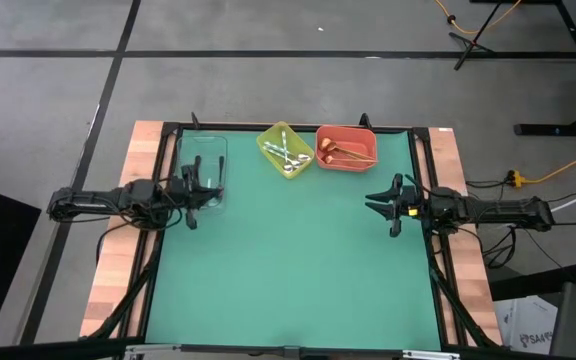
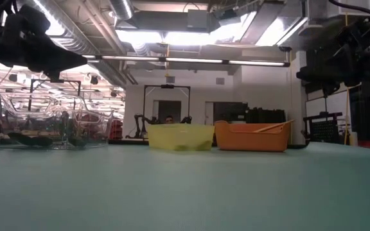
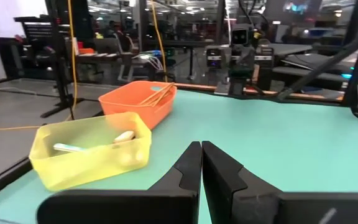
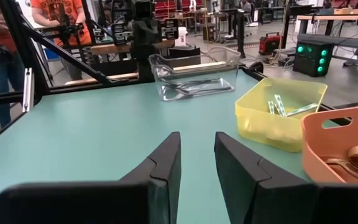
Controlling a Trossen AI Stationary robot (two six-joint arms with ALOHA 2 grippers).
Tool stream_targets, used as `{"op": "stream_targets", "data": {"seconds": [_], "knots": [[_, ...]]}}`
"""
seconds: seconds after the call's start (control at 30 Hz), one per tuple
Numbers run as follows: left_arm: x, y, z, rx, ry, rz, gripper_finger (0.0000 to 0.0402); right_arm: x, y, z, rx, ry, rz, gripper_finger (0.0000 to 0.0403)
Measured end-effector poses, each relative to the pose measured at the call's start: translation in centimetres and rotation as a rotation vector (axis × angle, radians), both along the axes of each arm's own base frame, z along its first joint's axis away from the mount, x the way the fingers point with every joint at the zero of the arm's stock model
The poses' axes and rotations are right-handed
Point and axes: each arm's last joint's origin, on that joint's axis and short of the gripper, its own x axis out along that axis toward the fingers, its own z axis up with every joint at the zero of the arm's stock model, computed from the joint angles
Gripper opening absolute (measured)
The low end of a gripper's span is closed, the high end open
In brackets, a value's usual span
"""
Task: Sort silverware by color (type)
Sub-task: Return to Home Position
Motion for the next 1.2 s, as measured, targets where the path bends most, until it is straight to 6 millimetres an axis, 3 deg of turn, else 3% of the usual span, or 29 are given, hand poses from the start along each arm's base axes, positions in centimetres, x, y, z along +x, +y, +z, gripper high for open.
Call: {"op": "stream_targets", "data": {"seconds": [1.2], "knots": [[0.01,-0.04,-0.03,0.003,0.004,-0.014,0.0005,0.00,0.07,-0.04,0.003,0.005,0.026,0.0089]]}}
